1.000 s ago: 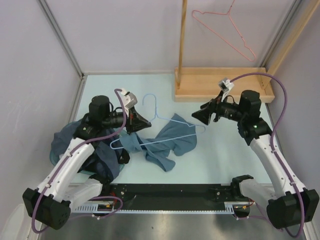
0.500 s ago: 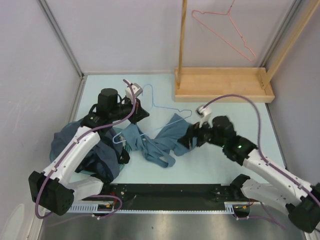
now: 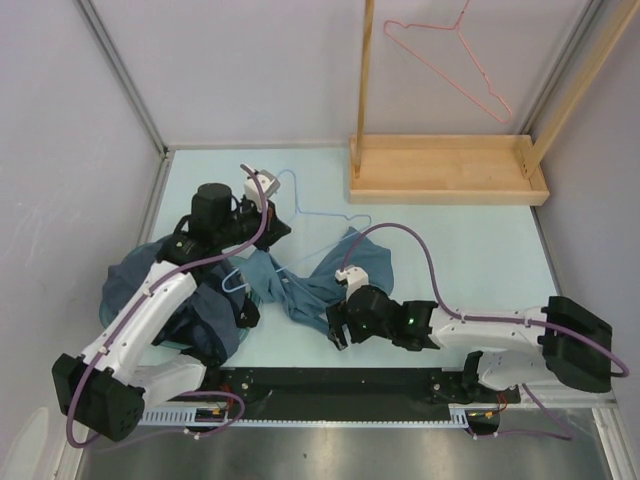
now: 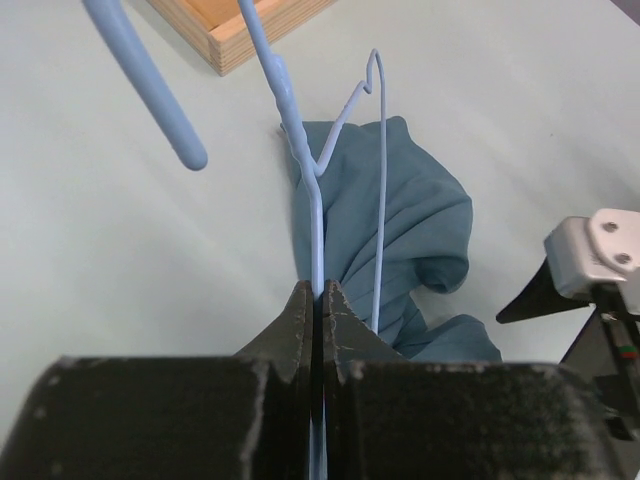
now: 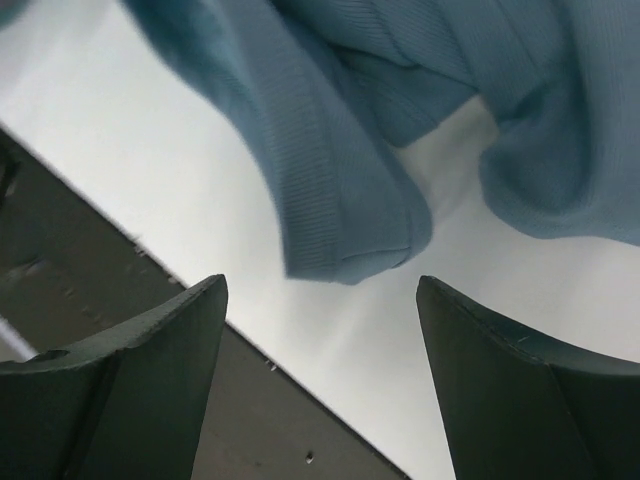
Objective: Place the tank top on the hanger
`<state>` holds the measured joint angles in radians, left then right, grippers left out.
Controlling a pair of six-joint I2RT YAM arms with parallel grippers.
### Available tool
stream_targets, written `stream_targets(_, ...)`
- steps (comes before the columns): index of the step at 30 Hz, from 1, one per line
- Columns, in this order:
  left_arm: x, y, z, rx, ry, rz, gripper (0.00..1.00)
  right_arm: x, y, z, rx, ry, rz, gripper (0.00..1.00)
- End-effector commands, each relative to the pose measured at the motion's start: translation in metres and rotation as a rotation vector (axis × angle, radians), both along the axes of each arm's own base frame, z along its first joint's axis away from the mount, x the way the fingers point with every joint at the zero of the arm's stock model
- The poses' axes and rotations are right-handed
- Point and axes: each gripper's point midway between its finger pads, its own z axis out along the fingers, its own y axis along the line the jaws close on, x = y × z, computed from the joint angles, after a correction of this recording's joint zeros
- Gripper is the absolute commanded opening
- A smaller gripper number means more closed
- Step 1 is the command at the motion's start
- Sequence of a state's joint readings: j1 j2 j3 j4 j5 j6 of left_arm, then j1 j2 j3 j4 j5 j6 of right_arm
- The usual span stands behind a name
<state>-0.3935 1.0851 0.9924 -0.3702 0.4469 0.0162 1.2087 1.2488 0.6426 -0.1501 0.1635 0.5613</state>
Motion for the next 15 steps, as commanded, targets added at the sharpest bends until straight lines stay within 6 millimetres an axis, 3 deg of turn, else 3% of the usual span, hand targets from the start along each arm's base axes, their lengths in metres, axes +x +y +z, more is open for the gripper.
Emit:
stream_targets(1, -0.003, 0.002, 0.016, -0.025, -0.051, 0.012, 0.0, 0.028, 0.01, 0.01, 0.031, -0.063, -0.165, 0.81)
stream_targets(6, -0.005, 0.001, 0.017, -0.028, -0.053, 0.006, 0.0, 0.037, 0.011, -0.001, 0.023, -0.064, -0.176, 0.7)
stream_targets(9, -0.006, 0.001, 0.018, -0.031, -0.058, 0.003, 0.0, 0.043, 0.015, -0.004, 0.038, -0.048, -0.165, 0.56)
stream_targets(13, -0.009, 0.001, 0.021, -0.039, -0.068, -0.004, 0.0, 0.049, 0.01, -0.006, 0.043, -0.032, -0.168, 0.12)
stream_targets(15, -0.01, 0.0, 0.024, -0.046, -0.076, -0.009, 0.0, 0.053, 0.003, -0.005, 0.037, -0.035, -0.183, 0.02)
